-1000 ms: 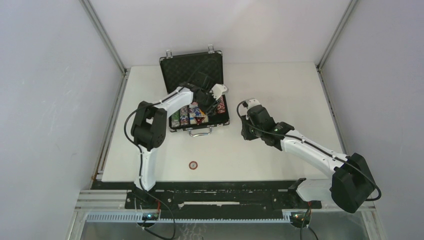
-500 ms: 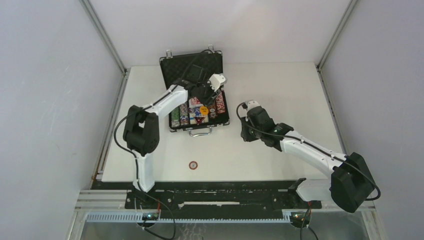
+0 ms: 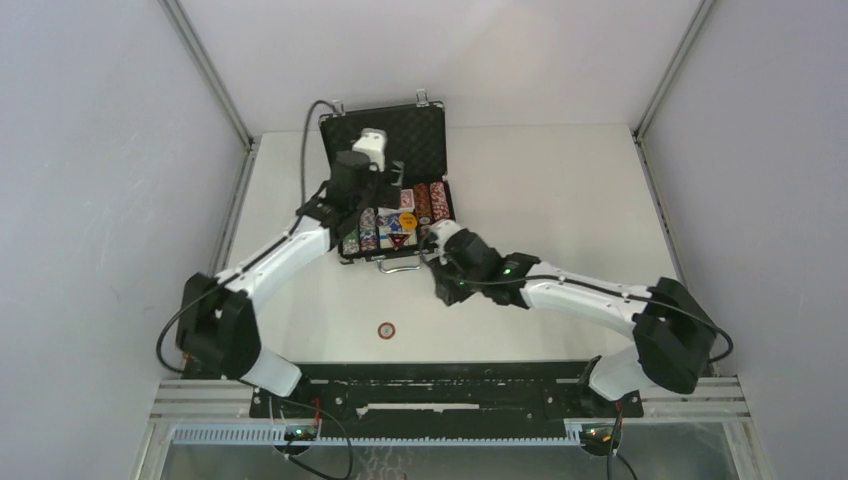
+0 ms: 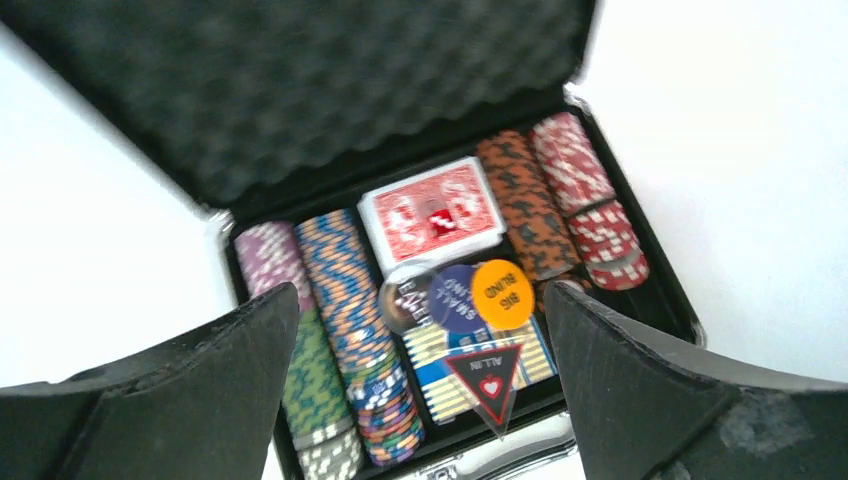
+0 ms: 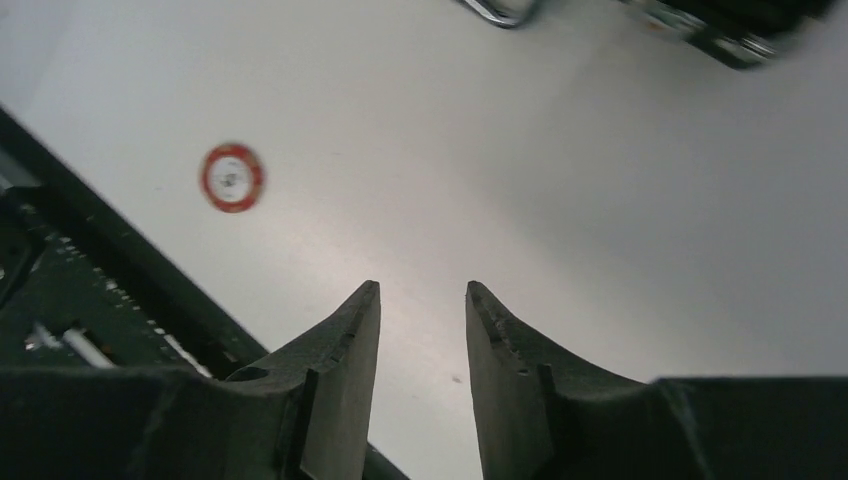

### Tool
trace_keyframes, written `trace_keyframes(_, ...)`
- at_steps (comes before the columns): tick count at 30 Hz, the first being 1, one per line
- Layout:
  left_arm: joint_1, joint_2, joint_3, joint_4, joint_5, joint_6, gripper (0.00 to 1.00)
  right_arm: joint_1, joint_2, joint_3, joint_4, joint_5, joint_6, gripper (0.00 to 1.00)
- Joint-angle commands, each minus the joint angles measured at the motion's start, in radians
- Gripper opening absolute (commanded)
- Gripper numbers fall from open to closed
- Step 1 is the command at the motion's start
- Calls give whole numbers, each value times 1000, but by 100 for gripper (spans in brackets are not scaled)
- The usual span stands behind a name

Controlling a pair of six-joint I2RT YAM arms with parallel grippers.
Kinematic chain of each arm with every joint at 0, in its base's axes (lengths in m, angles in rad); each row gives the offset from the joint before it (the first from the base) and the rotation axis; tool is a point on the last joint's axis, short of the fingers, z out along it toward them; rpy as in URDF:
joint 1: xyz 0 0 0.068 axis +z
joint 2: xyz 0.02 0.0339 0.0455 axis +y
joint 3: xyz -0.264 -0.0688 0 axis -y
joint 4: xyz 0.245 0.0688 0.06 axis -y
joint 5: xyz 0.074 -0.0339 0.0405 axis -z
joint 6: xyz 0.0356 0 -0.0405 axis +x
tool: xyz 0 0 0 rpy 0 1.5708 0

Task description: Pack up texas hold em set

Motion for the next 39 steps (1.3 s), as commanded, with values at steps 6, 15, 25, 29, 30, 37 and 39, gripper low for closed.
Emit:
trace_keyframes(6, 155, -326, -428, 173, -239, -545, 98, 203, 237, 238, 32, -3, -29, 59)
trace_keyframes(15, 174, -648, -731, 191, -226, -720, 91, 279, 448, 448, -68, 7, -27, 67)
trace_keyframes(25, 240, -772, -825, 71, -163, -789, 92, 314, 553, 506, -101, 5, -22, 64)
trace_keyframes(29, 262, -774, -851, 80, -130, -803, 92, 319, 587, 527, -116, 21, -17, 64)
trace_keyframes(30, 264, -771, -850, 80, -127, -802, 92, 320, 594, 531, -119, 27, -19, 64)
trace_keyframes(37, 268, -766, -836, 61, -119, -809, 95, 332, 633, 554, -147, 64, -20, 64)
trace_keyframes(39, 269, -767, -838, 57, -121, -809, 95, 339, 633, 550, -150, 79, -20, 63)
